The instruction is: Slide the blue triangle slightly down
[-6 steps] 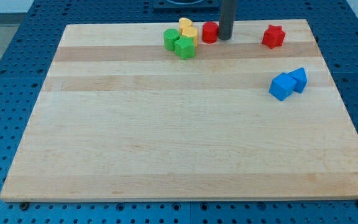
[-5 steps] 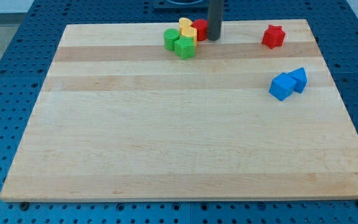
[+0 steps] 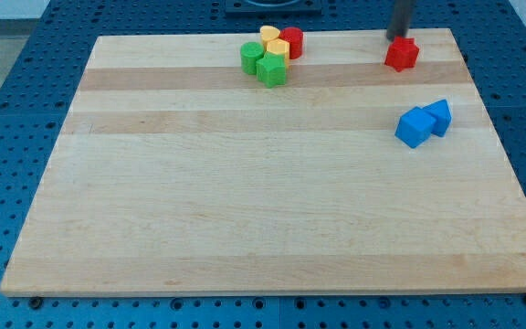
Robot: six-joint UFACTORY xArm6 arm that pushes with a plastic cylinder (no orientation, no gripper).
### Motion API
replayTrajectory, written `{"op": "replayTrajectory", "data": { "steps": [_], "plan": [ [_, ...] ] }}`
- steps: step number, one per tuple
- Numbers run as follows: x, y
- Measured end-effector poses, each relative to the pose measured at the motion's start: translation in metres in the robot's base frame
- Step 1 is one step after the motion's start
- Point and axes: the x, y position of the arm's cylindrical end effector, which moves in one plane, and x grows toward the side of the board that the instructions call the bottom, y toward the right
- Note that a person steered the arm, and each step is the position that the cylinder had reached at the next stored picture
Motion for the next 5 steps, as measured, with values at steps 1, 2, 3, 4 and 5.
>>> {"op": "replayTrajectory", "data": {
  "steps": [1,2,3,4,5],
  "plan": [
    [0.015,0.025],
    [0.041,0.024],
    [0.041,-0.003],
    [0.042,-0.041],
    [0.064,-0.056]
  ]
}}
